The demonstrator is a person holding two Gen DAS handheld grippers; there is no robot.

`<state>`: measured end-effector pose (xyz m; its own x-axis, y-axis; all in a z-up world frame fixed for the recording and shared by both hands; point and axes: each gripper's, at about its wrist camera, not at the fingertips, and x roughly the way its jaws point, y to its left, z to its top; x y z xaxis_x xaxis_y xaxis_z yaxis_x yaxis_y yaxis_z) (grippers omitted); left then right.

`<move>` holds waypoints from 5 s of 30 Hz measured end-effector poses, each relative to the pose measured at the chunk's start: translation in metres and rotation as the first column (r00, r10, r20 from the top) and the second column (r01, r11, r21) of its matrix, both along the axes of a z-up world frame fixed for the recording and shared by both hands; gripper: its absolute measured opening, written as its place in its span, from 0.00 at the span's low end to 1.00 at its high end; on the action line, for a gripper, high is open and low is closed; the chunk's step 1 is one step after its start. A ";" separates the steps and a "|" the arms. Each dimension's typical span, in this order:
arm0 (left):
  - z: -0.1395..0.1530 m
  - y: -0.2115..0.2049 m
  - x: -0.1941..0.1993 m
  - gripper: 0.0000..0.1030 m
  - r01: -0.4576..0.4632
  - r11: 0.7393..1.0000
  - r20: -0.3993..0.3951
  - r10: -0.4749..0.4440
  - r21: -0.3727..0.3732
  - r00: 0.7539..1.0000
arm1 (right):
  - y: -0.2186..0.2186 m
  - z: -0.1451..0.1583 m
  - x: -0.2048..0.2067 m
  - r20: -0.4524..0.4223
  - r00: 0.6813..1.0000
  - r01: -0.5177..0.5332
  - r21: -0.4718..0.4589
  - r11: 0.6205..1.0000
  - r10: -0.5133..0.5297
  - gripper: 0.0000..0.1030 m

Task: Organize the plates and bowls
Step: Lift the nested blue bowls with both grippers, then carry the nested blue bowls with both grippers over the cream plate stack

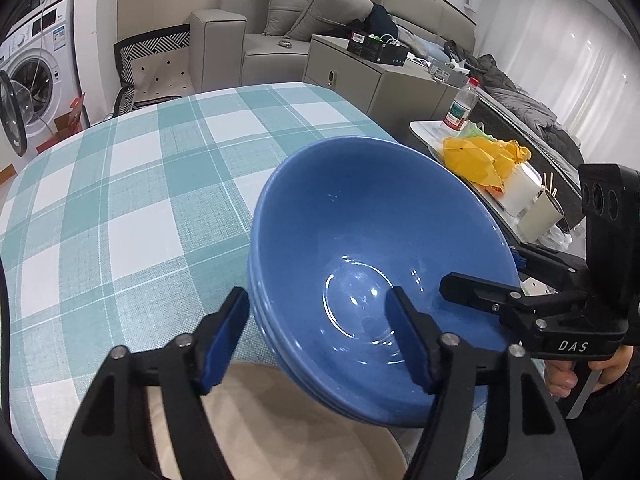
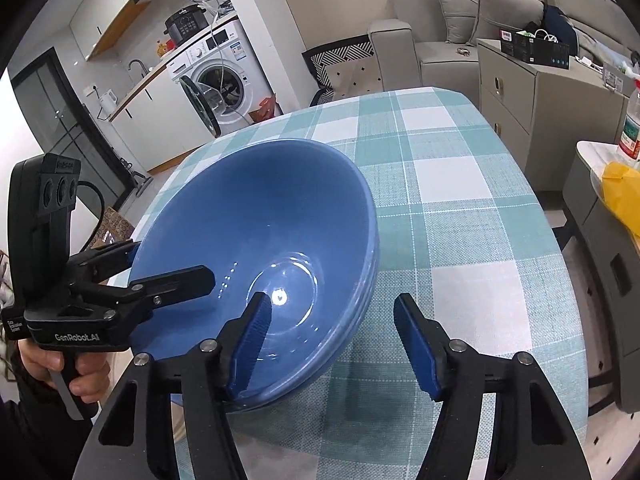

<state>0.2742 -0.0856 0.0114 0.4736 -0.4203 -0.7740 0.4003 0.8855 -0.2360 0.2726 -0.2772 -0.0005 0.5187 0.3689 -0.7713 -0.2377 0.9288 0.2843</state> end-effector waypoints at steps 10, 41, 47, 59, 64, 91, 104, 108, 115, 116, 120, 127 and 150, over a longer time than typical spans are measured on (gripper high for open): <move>-0.002 0.004 0.000 0.42 -0.024 1.000 -0.009 0.024 0.007 1.000 | 0.005 0.003 -0.002 0.006 1.000 -0.002 0.009 1.000 0.002 0.50; 0.011 0.000 -0.004 0.40 -0.065 0.998 0.016 0.064 0.026 0.998 | 0.007 0.015 -0.012 0.010 0.997 0.072 -0.041 0.997 -0.071 0.35; 0.022 -0.003 -0.010 0.40 -0.058 0.998 0.037 0.057 0.026 0.998 | 0.006 0.028 -0.021 0.039 0.996 0.078 -0.048 0.996 -0.076 0.35; 0.042 -0.013 -0.026 0.40 -0.038 0.999 0.083 0.036 0.021 0.996 | -0.003 0.051 -0.045 0.085 0.992 0.101 -0.053 0.993 -0.096 0.35; 0.050 -0.012 -0.034 0.40 -0.039 0.999 0.101 0.037 0.020 0.994 | -0.003 0.061 -0.053 0.106 0.990 0.100 -0.054 0.994 -0.094 0.35; 0.077 0.042 -0.087 0.40 -0.162 0.987 0.188 0.158 0.010 0.970 | 0.056 0.089 -0.089 0.176 0.984 -0.013 -0.060 0.998 0.024 0.35; 0.081 0.067 -0.109 0.40 -0.212 0.977 0.211 0.206 0.009 0.956 | 0.080 0.093 -0.098 0.191 0.978 -0.069 -0.059 0.996 0.079 0.35; 0.080 0.073 -0.114 0.40 -0.227 0.974 0.214 0.218 0.015 0.952 | 0.087 0.092 -0.099 0.188 0.977 -0.086 -0.060 0.994 0.096 0.35; 0.077 0.085 -0.122 0.40 -0.255 0.967 0.213 0.245 0.019 0.946 | 0.100 0.085 -0.101 0.177 0.976 -0.118 -0.059 0.991 0.126 0.35; 0.076 0.087 -0.123 0.40 -0.259 0.966 0.214 0.249 0.020 0.945 | 0.102 0.084 -0.101 0.177 0.976 -0.122 -0.057 0.991 0.130 0.35; 0.071 0.094 -0.128 0.40 -0.277 0.960 0.208 0.266 0.026 0.941 | 0.111 0.079 -0.100 0.168 0.974 -0.143 -0.057 0.988 0.151 0.35; 0.061 0.105 -0.129 0.40 -0.304 0.952 0.188 0.292 0.040 0.938 | 0.125 0.066 -0.098 0.142 0.974 -0.169 -0.063 0.984 0.176 0.35; 0.023 0.119 -0.119 0.40 -0.328 0.943 0.105 0.321 0.058 0.941 | 0.144 0.026 -0.080 0.057 0.976 -0.204 -0.089 0.975 0.209 0.35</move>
<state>0.1551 0.0334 0.0348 0.6460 -0.1751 -0.7430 0.1049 0.9845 -0.1408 0.1923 -0.1329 0.0258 0.4882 0.4103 -0.7702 -0.4426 0.8771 0.1866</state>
